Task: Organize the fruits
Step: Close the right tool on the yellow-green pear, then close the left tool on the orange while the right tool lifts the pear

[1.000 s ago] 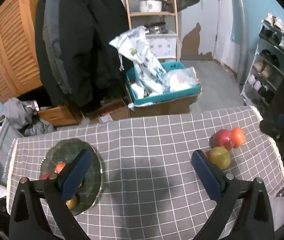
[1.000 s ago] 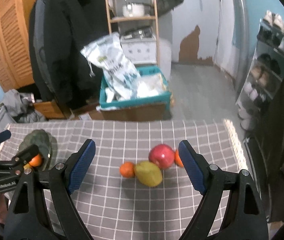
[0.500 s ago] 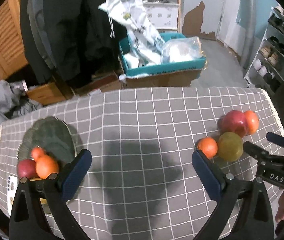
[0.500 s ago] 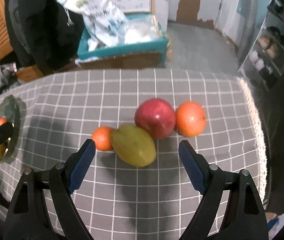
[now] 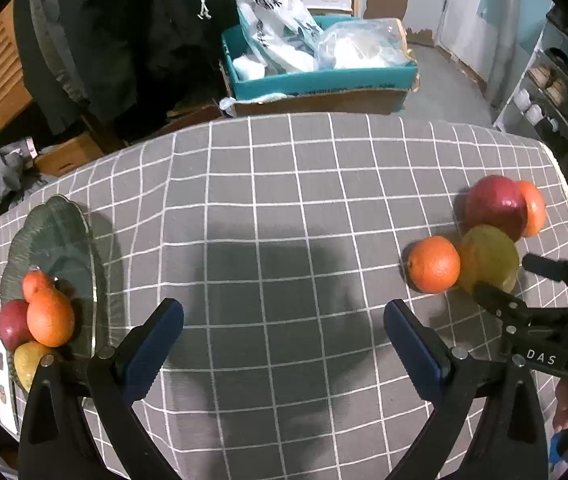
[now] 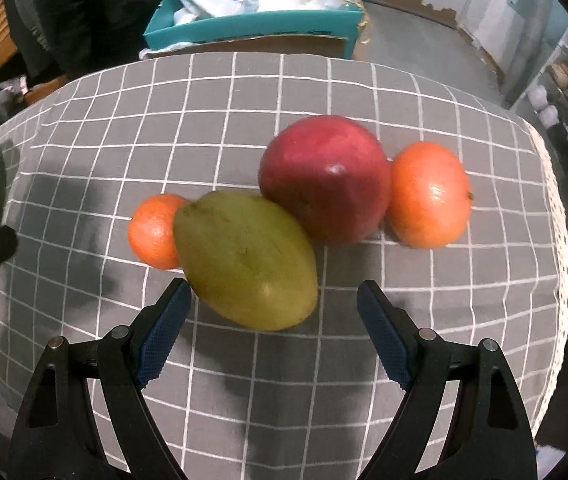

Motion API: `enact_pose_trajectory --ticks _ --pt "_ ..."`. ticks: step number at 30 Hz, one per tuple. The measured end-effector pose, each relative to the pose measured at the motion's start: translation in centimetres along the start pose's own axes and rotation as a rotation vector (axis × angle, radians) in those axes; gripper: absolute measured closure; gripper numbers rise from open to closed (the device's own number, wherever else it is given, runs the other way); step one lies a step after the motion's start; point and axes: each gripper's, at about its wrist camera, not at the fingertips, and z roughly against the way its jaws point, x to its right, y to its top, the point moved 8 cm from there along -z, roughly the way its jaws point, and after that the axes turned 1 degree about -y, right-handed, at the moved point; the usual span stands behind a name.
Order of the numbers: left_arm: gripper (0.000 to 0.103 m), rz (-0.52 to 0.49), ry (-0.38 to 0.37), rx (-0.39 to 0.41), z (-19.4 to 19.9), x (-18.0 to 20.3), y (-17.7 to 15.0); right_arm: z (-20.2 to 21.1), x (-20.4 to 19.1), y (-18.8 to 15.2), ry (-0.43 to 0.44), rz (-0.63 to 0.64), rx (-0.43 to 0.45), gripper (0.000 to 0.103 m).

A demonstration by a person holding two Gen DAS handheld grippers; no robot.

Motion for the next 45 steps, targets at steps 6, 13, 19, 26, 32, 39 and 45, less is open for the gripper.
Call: enact_pose_trajectory --ticks 6,13,19,26,32,39,45 --pt "0.002 -0.029 0.009 -0.009 -0.6 0.5 -0.2 -1.4 -1.3 0.4 -0.024 0.083 -0.034 0.018" --pt "0.002 -0.005 -0.010 -0.022 -0.9 0.2 -0.2 -2.8 -2.1 0.5 -0.024 0.110 -0.052 0.021" --pt "0.002 -0.007 -0.019 -0.026 -1.1 0.5 -0.1 -2.6 -2.6 0.3 -0.065 0.120 -0.034 0.035" --pt "0.002 -0.011 -0.054 -0.036 -1.7 1.7 0.3 -1.0 -2.1 -1.2 0.011 0.012 -0.006 0.035" --pt "0.002 -0.008 -0.112 -0.046 -2.4 3.6 0.7 0.9 0.0 -2.5 0.035 -0.104 0.029 0.035" --pt "0.002 -0.039 -0.153 -0.046 -3.0 6.6 1.2 1.3 3.7 -3.7 0.026 -0.229 0.039 0.035" --pt "0.003 -0.060 -0.158 -0.066 -4.3 8.2 1.6 1.6 6.5 -4.2 0.028 -0.317 0.057 0.035"
